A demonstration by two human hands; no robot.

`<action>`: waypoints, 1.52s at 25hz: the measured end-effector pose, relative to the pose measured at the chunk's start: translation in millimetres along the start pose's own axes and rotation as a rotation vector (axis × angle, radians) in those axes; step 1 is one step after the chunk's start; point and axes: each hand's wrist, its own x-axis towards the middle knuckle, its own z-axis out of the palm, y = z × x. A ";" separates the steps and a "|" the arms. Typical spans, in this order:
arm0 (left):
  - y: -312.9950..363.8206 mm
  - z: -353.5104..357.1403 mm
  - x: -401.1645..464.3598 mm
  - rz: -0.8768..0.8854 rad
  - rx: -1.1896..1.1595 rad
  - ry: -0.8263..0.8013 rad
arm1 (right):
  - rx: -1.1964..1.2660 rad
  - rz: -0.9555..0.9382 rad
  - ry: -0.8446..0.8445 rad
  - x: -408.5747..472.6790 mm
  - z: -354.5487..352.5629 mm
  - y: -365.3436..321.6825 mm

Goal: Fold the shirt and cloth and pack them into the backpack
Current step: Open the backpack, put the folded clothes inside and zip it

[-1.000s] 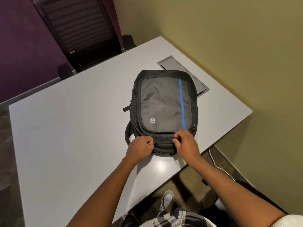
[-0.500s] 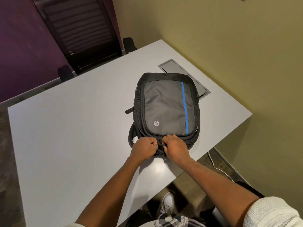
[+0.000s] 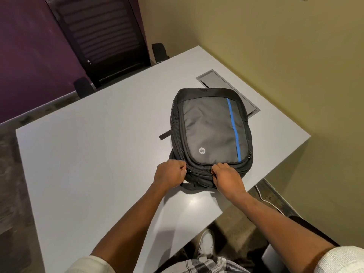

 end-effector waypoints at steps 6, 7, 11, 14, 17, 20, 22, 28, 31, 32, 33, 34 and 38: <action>-3.4 -1.6 1.5 0.068 -0.054 -0.036 | 0.015 -0.006 -0.020 4.4 -1.0 -41.5; -5.3 -1.6 2.3 0.076 -0.054 -0.036 | 0.013 -0.001 -0.028 8.1 0.2 -49.3; -12.8 -3.7 11.2 0.119 0.004 -0.040 | -0.054 0.026 -0.050 23.0 5.1 -62.8; -18.9 -11.9 24.6 0.171 0.076 -0.041 | -0.088 0.034 -0.058 24.2 6.5 -62.0; -33.6 -24.5 42.7 0.175 0.100 -0.040 | -0.090 0.045 -0.053 23.0 4.0 -62.8; -48.4 -36.0 60.9 0.151 0.136 -0.022 | -0.078 0.058 -0.042 21.1 2.3 -64.3; -55.1 -42.7 74.0 0.124 0.147 -0.001 | -0.069 0.071 -0.033 18.6 2.9 -63.9; -63.2 -57.9 108.9 0.038 0.194 0.075 | -0.056 0.109 -0.027 12.4 2.9 -58.4; -59.0 -59.3 116.6 -0.026 0.197 0.099 | -0.056 0.108 -0.022 7.5 1.6 -56.6; -57.1 -59.6 118.5 -0.044 0.190 0.107 | -0.065 0.106 -0.018 5.6 1.3 -55.6; -54.9 -59.9 120.2 -0.059 0.182 0.116 | -0.072 0.106 -0.016 4.1 1.3 -54.8; -52.9 -60.5 121.5 -0.072 0.179 0.123 | -0.077 0.107 -0.016 3.3 1.3 -54.4; -50.3 -50.9 119.3 -0.160 0.059 0.111 | -0.030 0.089 -0.027 -1.1 0.2 -48.9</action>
